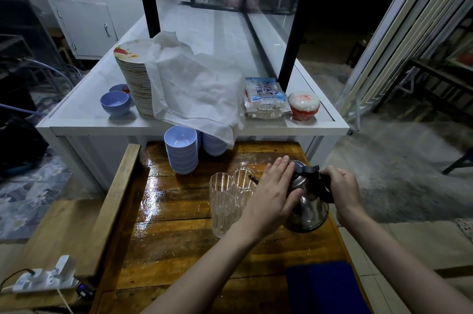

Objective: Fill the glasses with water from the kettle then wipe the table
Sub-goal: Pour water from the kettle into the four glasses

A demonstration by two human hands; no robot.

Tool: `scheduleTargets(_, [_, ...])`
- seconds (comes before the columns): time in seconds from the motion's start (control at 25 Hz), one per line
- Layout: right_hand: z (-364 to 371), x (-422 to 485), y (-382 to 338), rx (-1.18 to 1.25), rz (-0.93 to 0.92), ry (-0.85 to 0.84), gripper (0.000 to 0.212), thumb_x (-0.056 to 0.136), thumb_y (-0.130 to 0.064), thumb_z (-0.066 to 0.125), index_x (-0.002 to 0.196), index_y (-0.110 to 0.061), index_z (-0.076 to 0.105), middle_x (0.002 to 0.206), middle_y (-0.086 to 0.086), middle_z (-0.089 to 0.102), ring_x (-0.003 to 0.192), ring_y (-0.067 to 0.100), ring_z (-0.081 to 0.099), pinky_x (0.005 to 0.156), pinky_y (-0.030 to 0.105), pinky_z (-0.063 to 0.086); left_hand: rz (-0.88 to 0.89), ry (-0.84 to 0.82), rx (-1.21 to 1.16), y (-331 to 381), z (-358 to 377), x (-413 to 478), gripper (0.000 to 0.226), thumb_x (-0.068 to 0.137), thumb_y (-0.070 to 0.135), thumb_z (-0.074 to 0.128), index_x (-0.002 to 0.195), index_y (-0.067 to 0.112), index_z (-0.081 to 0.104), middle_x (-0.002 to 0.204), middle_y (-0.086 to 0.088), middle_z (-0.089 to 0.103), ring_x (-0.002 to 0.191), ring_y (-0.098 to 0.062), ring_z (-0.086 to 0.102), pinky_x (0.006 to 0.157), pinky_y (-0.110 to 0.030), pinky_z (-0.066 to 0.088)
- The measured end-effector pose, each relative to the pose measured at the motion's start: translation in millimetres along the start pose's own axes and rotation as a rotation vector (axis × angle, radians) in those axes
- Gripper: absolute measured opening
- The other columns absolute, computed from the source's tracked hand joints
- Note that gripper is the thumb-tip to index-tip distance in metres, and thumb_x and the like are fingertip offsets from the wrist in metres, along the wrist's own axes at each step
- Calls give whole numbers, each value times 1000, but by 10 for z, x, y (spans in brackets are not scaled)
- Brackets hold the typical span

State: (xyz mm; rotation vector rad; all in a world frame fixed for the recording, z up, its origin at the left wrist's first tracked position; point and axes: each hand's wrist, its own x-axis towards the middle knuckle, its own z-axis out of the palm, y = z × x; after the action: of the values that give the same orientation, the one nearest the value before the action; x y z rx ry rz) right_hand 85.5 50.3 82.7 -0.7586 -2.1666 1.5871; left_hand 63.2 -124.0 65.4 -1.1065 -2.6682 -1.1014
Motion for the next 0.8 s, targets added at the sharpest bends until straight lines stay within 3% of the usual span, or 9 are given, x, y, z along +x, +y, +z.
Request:
scheduleTargets(0.16, [28,140,-92,-74,-21,37,33,77,-36,52,58,-11,64,60,10,58,64,28,55,60,41,44,4,-2,2,-66,37,170,64,102,43,30,154,15,8,163,-2,4,150,-10,-5,123,-33,-2])
scheduleTargets(0.32, [34,276,-253,-238,-168,8,39,80,-31,52,61,2,62,54,11,53,56,21,48,56,33,38,-40,-17,-65,-110,93,239,66,102,42,31,154,14,2,163,-3,-3,149,-11,-9,123,-34,0])
scheduleTargets(0.48, [53,375,-363,-411,-261,-13,38,84,-20,57,49,-7,54,49,6,50,51,16,44,51,29,33,-97,-21,-147,-116,144,220,68,102,41,34,154,14,-2,163,-2,-6,149,-10,-12,123,-33,-1])
scheduleTargets(0.8, [123,436,-437,-542,-359,-76,33,86,-22,57,58,-7,66,57,12,63,54,18,52,50,28,36,-161,-23,-223,-153,170,199,71,102,41,33,153,16,-10,162,0,-14,148,-9,-16,123,-34,-2])
